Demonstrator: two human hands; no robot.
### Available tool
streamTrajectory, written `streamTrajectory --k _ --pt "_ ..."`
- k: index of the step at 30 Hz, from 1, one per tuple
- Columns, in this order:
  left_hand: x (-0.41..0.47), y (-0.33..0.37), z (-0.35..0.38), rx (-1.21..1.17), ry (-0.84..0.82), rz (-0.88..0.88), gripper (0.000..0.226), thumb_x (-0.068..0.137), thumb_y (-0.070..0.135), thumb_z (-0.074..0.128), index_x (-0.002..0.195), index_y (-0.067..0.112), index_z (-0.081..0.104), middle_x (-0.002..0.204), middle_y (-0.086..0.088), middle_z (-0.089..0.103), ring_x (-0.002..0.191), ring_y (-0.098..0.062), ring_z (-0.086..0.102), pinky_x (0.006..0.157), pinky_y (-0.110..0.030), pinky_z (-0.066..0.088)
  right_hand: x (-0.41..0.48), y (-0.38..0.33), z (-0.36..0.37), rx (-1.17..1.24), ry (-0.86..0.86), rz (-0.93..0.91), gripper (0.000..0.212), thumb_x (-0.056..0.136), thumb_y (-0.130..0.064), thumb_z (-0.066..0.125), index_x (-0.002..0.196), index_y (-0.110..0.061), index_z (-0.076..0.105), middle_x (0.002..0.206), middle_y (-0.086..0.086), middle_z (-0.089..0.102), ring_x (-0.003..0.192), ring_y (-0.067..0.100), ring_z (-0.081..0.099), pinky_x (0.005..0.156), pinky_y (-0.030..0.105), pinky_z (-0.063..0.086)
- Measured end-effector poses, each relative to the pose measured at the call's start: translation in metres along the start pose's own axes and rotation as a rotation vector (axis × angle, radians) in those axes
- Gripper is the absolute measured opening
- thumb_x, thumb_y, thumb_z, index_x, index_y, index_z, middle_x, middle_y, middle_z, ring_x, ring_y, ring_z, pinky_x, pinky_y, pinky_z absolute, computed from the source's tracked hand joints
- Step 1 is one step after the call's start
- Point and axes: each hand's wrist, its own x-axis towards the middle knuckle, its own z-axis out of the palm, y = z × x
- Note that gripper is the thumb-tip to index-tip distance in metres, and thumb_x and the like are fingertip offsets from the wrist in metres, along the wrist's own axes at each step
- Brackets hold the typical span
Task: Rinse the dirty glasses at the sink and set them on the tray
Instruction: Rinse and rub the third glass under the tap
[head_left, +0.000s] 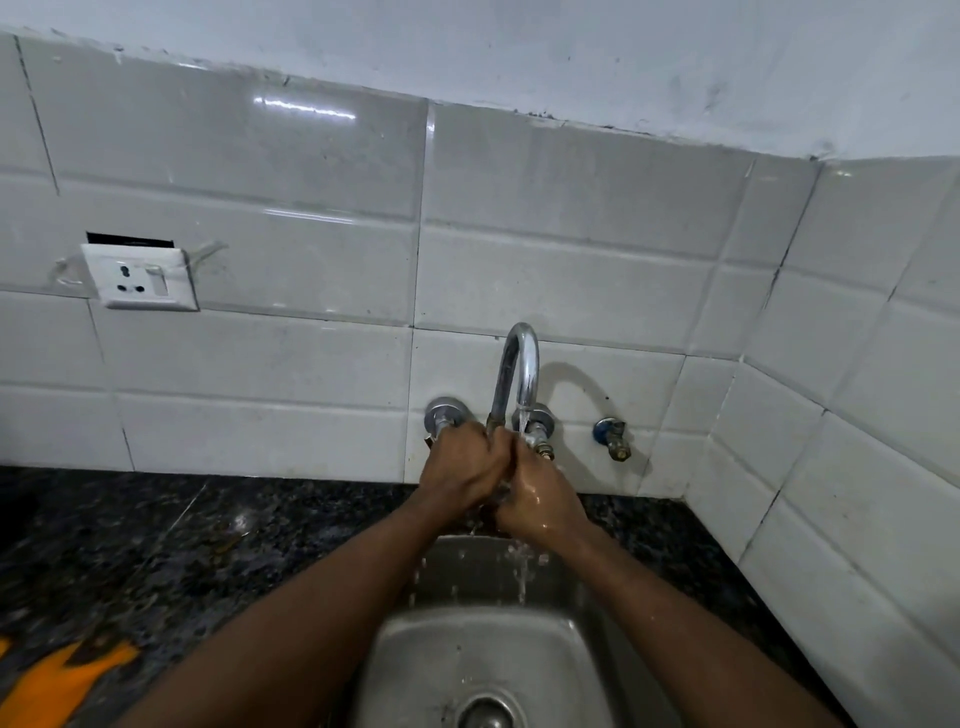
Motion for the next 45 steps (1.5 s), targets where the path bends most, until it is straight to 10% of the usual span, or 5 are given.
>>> streamTrajectory --k 4,9,16,38,45 --pt "-0.008 0.001 -0.01 -0.178 -0.004 0.119 0.037 0.094 0.041 0.04 0.083 0.015 0.063 0.075 0.001 0.062 0.07 -0.01 0.057 0.063 -0.025 0.039 0.001 0.005 -0.021 0.428 -0.227 0.094 0.096 0.069 -0.015 0.085 0.135 -0.03 0.016 0.115 -0.007 0.055 0.1 0.007 0.059 0.072 0.015 0.051" --pt "-0.009 0.008 -0.003 -0.059 -0.048 -0.064 0.051 0.105 0.036 0.032 0.086 0.004 0.067 0.087 -0.017 0.068 0.084 -0.028 0.064 0.078 -0.036 0.048 0.001 0.002 -0.001 0.142 -0.089 -0.01 0.129 0.065 -0.028 0.084 0.149 -0.043 -0.013 0.129 0.009 0.061 0.102 0.025 0.066 0.088 0.041 0.055" --pt "-0.004 -0.006 -0.004 -0.58 -0.014 -0.562 0.035 0.104 0.024 0.034 0.11 0.0 0.059 0.089 -0.021 0.072 0.059 -0.028 0.067 0.048 -0.033 0.055 -0.01 0.024 0.009 0.415 0.211 0.025 0.069 0.062 -0.05 0.085 0.114 -0.035 0.042 0.095 -0.006 0.071 0.081 0.005 0.069 0.075 0.031 0.06" --pt "-0.037 0.009 0.025 -1.34 -0.229 -0.878 0.053 0.097 0.049 0.04 0.102 0.005 0.07 0.095 -0.015 0.074 0.087 -0.028 0.066 0.071 -0.035 0.054 -0.004 -0.002 0.021 0.709 0.573 0.305 0.059 0.065 -0.044 0.088 0.1 -0.019 0.047 0.088 -0.004 0.066 0.077 0.014 0.066 0.063 0.023 0.051" --pt "-0.01 0.027 0.003 0.15 0.149 -0.164 0.052 0.083 0.064 0.046 0.093 0.018 0.069 0.086 -0.002 0.07 0.077 -0.019 0.065 0.074 -0.035 0.056 -0.016 0.004 0.031 1.227 0.292 0.714 0.063 0.083 -0.071 0.054 0.088 -0.011 0.073 0.078 0.007 0.072 0.069 0.018 0.065 0.065 0.031 0.051"
